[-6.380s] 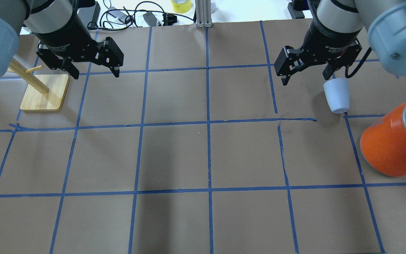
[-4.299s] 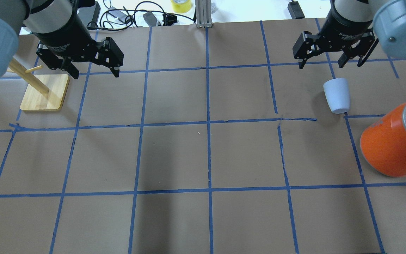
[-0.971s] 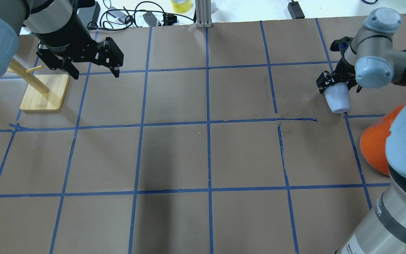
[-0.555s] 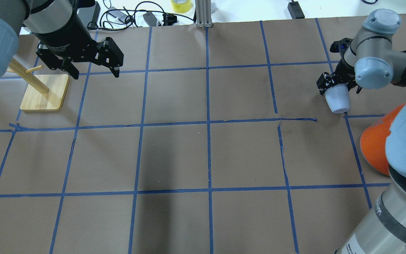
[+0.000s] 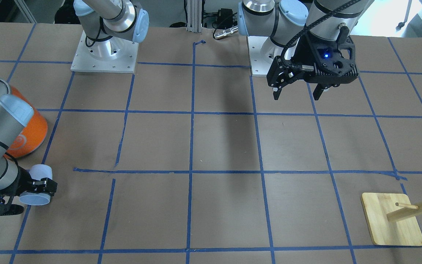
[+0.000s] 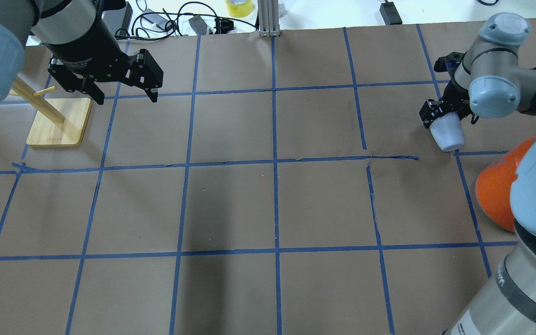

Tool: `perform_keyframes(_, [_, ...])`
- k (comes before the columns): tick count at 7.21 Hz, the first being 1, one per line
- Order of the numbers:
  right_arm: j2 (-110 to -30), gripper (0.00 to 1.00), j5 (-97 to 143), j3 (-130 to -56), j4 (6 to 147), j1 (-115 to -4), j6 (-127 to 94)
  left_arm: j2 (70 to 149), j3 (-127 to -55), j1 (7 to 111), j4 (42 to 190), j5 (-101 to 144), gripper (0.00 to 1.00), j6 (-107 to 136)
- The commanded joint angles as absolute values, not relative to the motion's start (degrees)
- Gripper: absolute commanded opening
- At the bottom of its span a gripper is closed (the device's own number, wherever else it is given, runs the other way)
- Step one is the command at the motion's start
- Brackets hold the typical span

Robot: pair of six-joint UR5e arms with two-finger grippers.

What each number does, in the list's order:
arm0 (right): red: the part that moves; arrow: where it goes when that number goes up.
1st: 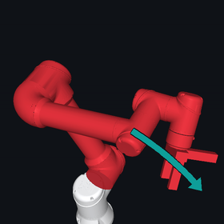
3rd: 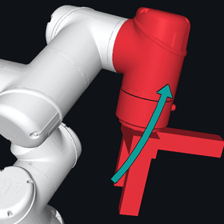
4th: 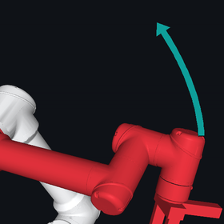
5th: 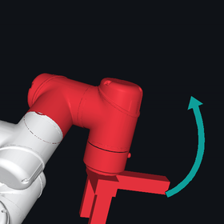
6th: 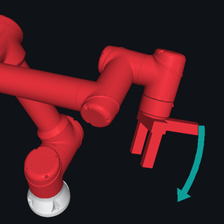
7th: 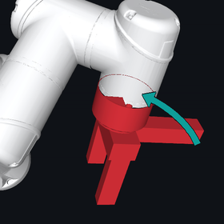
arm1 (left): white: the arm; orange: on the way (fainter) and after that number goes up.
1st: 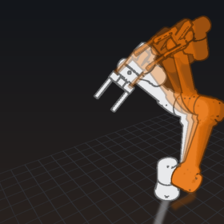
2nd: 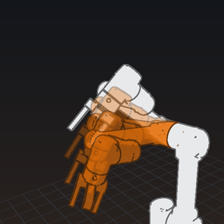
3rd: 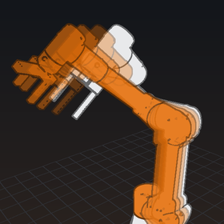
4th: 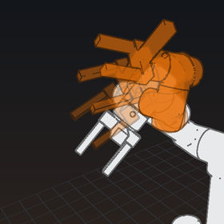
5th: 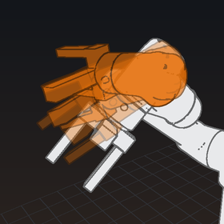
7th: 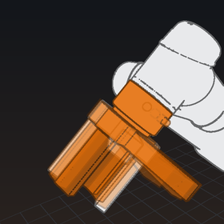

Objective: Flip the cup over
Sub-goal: 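Carry the white cup with the right gripper toward the table center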

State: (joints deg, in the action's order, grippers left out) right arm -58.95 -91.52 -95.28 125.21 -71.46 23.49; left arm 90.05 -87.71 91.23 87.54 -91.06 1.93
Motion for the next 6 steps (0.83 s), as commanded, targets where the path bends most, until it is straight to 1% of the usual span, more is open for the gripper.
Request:
perform_keyframes(1, [-62.03, 0.0, -90.62, -95.54, 121.23, -71.72, 26.17, 90.0, -87.71, 91.23, 87.54, -91.05, 1.0, 1.93])
perform_keyframes(2, [-64.66, 0.0, -90.35, -95.54, 119.46, -72.94, 27.84, 90.0, -87.71, 91.23, 87.54, -91.05, 1.0, 1.93])
perform_keyframes(3, [-65.21, 0.0, -90.26, -95.45, 119.53, -75.12, 34.82, 90.0, -87.71, 91.23, 87.54, -91.05, 1.0, 1.93])
perform_keyframes(4, [-65.39, 0.0, -90.26, -95.45, 119.36, -76.8, 36.63, 90.0, -87.71, 91.23, 87.54, -91.05, 1.0, 1.93])
perform_keyframes(5, [-67.13, 0.0, -90.09, -95.54, 119.18, -80.56, 39.26, 90.09, -87.71, 91.23, 87.45, -91.05, 1.0, 1.93])
perform_keyframes(6, [-67.76, 0.0, -89.74, -95.45, 119.35, -86.77, 40.94, 90.0, -87.71, 91.23, 87.54, -91.05, 1.0, 1.93])
